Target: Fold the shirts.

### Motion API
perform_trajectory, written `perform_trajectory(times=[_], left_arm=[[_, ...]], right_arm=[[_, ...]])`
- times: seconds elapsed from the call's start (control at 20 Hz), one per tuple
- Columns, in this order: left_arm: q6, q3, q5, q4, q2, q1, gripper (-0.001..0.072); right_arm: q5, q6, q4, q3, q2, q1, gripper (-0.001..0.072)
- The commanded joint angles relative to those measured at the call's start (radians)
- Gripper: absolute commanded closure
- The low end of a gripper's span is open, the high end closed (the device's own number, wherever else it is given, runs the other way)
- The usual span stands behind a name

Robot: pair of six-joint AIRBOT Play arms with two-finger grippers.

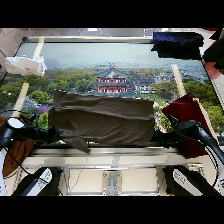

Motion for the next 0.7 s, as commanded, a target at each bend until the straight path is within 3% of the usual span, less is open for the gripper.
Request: perform_trajectory(times=[0.0, 0.05, 0.1, 0.15, 0.3, 0.5, 0.65], left_arm=[[0.0, 0.001, 0.0, 0.0, 0.001, 0.0, 0.0693], [0.0, 0.001, 0.0, -0.004, 0.001, 0.0, 0.0693], [0.001, 0.002, 0.0, -0.019, 0.002, 0.0, 0.0693], [0.007, 0.006, 0.0, -0.038, 0.005, 0.001, 0.0693], [0.027, 0.047, -0.051, -0.069, 0.042, 0.001, 0.0693], [0.05, 0.186, -0.253, -0.069, 0.094, 0.004, 0.0694], [0.022, 0.335, -0.205, -0.179, 0.086, 0.002, 0.0695]], right_arm=[[0.03, -0.023, 0.012, -0.003, -0.025, 0.001, 0.0469], [0.026, -0.026, 0.019, -0.003, -0.025, 0.001, 0.0545], [0.024, -0.026, 0.021, -0.003, -0.025, 0.001, 0.0672], [0.023, -0.025, 0.025, -0.003, -0.023, 0.001, 0.0695], [-0.074, -0.042, 0.027, 0.041, -0.021, 0.001, 0.0696], [-0.234, -0.05, 0.025, 0.219, 0.027, 0.001, 0.0695], [-0.202, -0.013, 0.024, 0.386, 0.031, 0.002, 0.0697]])
